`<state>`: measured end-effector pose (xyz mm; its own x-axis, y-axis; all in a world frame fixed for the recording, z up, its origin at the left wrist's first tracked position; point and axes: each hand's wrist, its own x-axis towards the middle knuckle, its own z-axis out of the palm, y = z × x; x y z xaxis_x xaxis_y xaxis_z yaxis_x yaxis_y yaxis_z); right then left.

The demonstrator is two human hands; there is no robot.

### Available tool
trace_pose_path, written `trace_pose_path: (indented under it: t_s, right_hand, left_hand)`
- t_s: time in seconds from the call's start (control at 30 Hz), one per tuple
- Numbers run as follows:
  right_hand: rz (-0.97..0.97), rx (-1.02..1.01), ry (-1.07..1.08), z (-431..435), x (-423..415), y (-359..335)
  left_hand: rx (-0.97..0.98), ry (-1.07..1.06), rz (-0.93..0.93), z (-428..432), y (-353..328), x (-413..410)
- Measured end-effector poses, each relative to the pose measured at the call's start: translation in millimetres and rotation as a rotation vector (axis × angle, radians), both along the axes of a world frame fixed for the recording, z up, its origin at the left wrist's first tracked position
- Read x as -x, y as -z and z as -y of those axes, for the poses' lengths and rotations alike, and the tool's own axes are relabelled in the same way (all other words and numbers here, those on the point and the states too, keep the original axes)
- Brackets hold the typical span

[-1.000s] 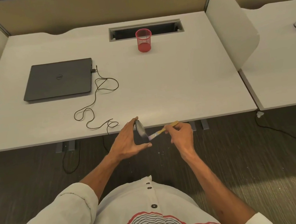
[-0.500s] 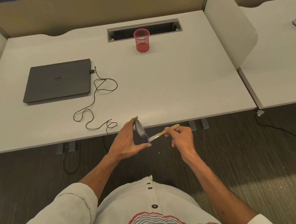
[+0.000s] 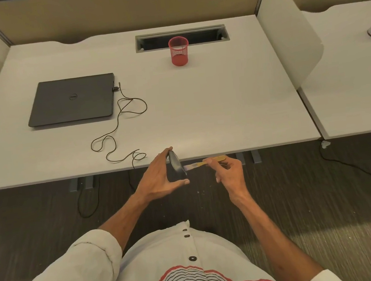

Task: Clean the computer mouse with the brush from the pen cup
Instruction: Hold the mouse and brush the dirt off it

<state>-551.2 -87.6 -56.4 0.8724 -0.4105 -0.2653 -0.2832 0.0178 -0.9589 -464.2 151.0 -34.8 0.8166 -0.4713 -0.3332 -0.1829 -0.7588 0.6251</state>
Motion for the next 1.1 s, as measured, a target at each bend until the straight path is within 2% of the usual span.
trace_pose_path:
  t_s: [0.1,0.2,0.33,0.43,0.5,0.6,0.73,0.8,0.93,1.1]
  right_hand:
    - [0.037,-0.088,-0.051,-2.3,1.1,0.6]
    - [-0.017,-0.026,-0.077,-5.7,3.3,7.0]
    - [-0.109,0.051,0.02,-0.1,4.4,12.8]
    - [-0.038,0.013,0.042,-1.3,-0.1,5.3]
    - [0.004,0.056,0.014,-9.0,-7.8,-3.5]
    - [0.091,0.305,-0.073,-22.9,-20.7,-16.7]
    - [0.263,0.823,-0.327,-26.2,-30.4,-24.5]
    - [0.304,0.927,-0.416,-22.9,-30.9,-25.2]
    - [0.289,0.897,-0.538,-17.2,-23.7,-23.2]
    - [0.286,0.79,-0.424,-14.7,-24.0,-29.9]
  left_hand:
    - [0.006,0.007,0.006,1.2,-0.1,0.8]
    - [0.012,0.015,0.008,-0.4,0.0,-0.6]
    - [0.006,0.005,0.016,-3.2,0.8,-0.3]
    - [-0.007,0.035,0.025,-4.6,2.4,-0.3]
    - [-0.007,0.051,0.023,-4.8,3.4,0.0]
    - [-0.012,0.072,0.036,-2.8,3.9,-0.1]
    - [-0.015,0.078,0.062,-2.1,4.0,-0.3]
    - [-0.003,0.073,0.069,-2.5,4.4,-0.5]
    - [0.008,0.064,0.068,-2.8,4.6,-2.5]
    - [-0.011,0.076,0.066,-2.3,5.4,-4.4]
